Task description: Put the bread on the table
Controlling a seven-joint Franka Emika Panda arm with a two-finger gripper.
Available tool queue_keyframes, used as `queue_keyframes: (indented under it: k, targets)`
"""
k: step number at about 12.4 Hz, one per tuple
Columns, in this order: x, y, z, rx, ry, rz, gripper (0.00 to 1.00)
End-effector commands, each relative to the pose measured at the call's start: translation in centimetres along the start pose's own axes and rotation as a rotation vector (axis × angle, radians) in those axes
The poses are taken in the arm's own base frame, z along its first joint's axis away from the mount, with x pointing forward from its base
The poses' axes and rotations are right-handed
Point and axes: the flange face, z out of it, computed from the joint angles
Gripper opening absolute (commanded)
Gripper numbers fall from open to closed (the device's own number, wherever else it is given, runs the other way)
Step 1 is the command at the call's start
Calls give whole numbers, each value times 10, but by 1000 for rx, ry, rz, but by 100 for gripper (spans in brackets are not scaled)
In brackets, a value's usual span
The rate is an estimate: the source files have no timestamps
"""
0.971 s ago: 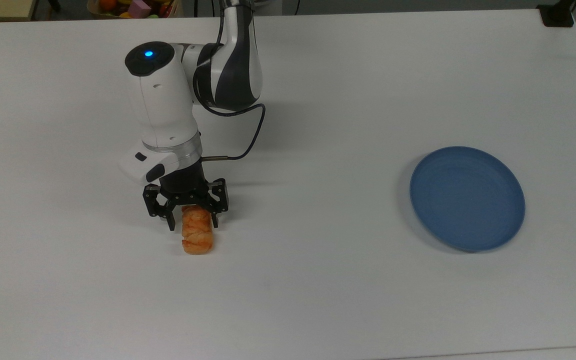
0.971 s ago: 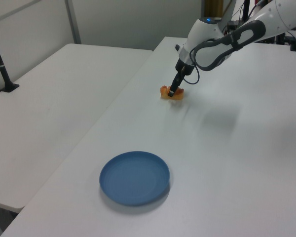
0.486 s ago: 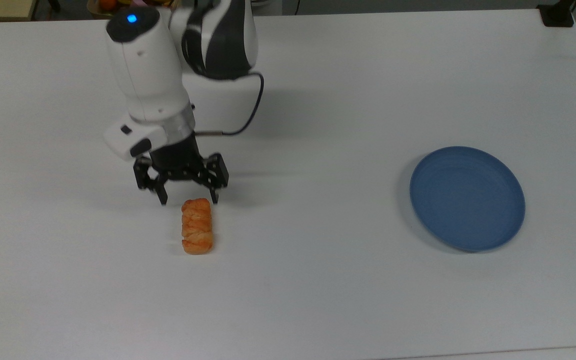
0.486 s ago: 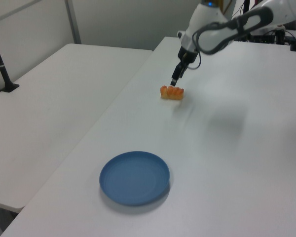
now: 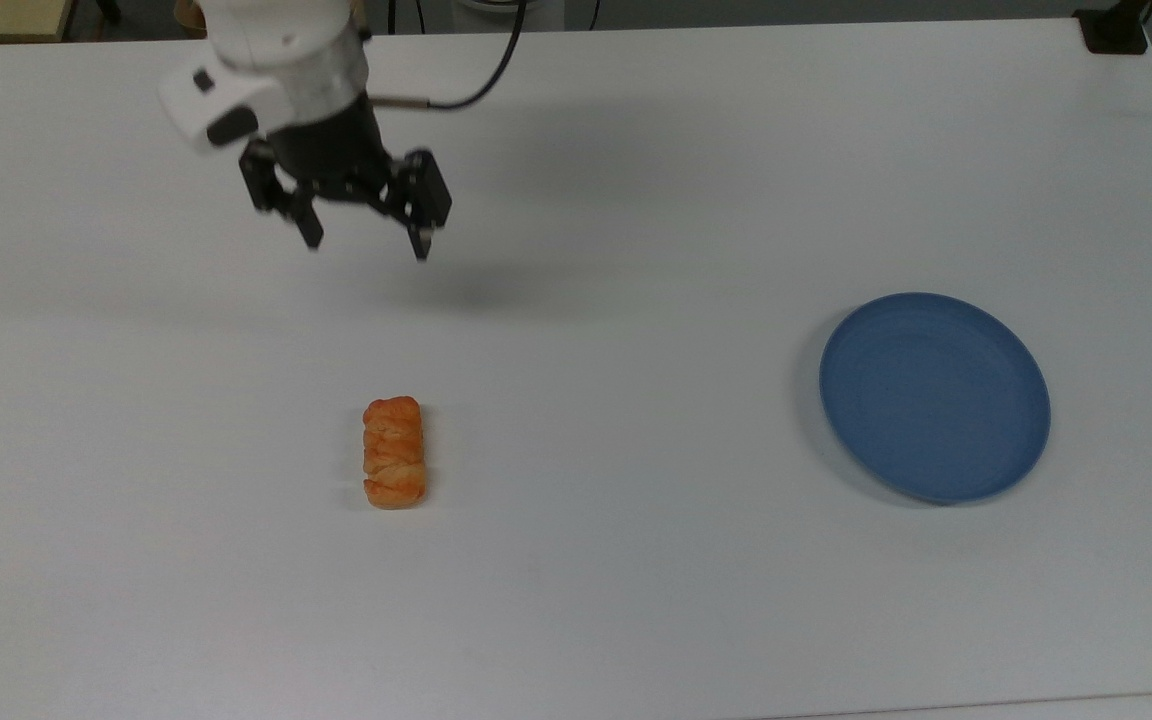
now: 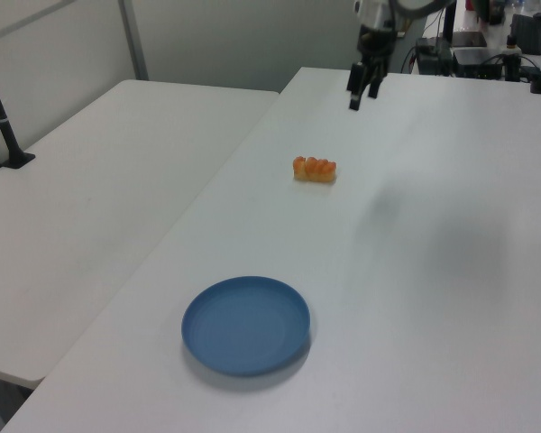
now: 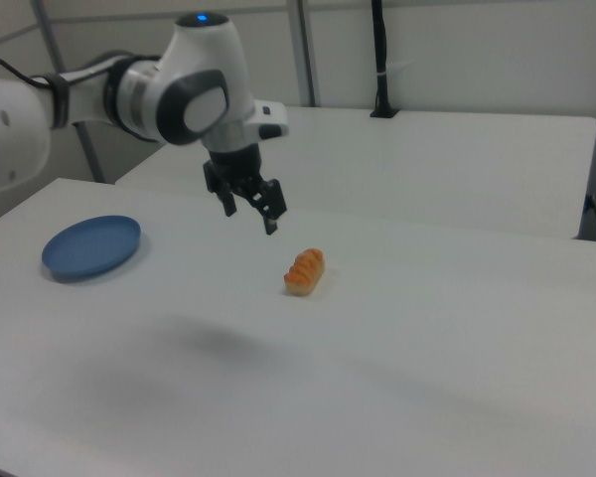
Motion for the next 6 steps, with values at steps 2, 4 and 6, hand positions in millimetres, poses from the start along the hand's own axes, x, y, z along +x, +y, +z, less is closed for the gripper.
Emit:
queue_keyframes:
  k: [2,4,6]
  targets:
    - [-61,-23,-77,-56,-106,75,100]
    - [-83,-44,-101,-59,-139,39,100]
    - [-98,-52,-121,-47,-149,25,100]
